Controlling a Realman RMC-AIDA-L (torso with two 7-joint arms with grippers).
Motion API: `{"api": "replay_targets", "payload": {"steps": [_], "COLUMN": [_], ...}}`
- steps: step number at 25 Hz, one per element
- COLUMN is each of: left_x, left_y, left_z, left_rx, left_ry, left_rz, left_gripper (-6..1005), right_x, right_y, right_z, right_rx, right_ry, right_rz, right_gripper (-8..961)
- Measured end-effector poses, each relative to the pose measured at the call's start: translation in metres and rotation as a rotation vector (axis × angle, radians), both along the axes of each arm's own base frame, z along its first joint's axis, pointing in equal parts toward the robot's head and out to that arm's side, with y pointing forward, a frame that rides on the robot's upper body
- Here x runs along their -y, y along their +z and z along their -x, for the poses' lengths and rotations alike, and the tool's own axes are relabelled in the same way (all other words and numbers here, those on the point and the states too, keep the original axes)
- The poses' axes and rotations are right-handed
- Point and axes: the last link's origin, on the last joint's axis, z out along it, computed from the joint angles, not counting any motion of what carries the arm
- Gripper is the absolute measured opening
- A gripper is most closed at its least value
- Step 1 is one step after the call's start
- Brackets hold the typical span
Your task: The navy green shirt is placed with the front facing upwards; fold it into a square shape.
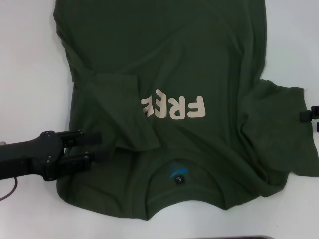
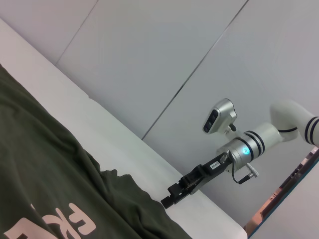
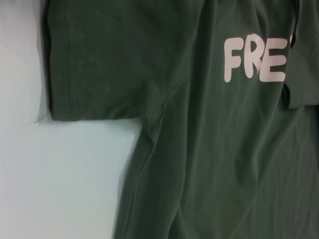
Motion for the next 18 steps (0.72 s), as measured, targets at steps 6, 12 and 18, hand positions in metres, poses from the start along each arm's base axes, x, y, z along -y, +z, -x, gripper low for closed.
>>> {"api": "replay_targets", "payload": {"steps": [6,12,18], "left_x": [-0.0003,-0.0011,-0.0019], "left_y": [0.0001,0.0001,-0.0002], "left_z": [-0.0002,-0.0008,-0.0017], "left_rx": [0.0,0.0,0.001], "left_ry": [0.0,-0.003,-0.006], "left_rz": [-0.001,-0.001,-0.001], "left_gripper": [613,613,613], "right_x": [-0.0002,-0.0004,-0.002], "right_y": [-0.0046,-0.0066,-0.0066], "right_z": [0.0004,0.0007,0.0019], "right_rx": [0.003,0.008,0.007], "right_ry": [0.003,0.005,0.009], "right_rz": [0.004,0.014,0.012], "right_gripper": [847,840,832]}}
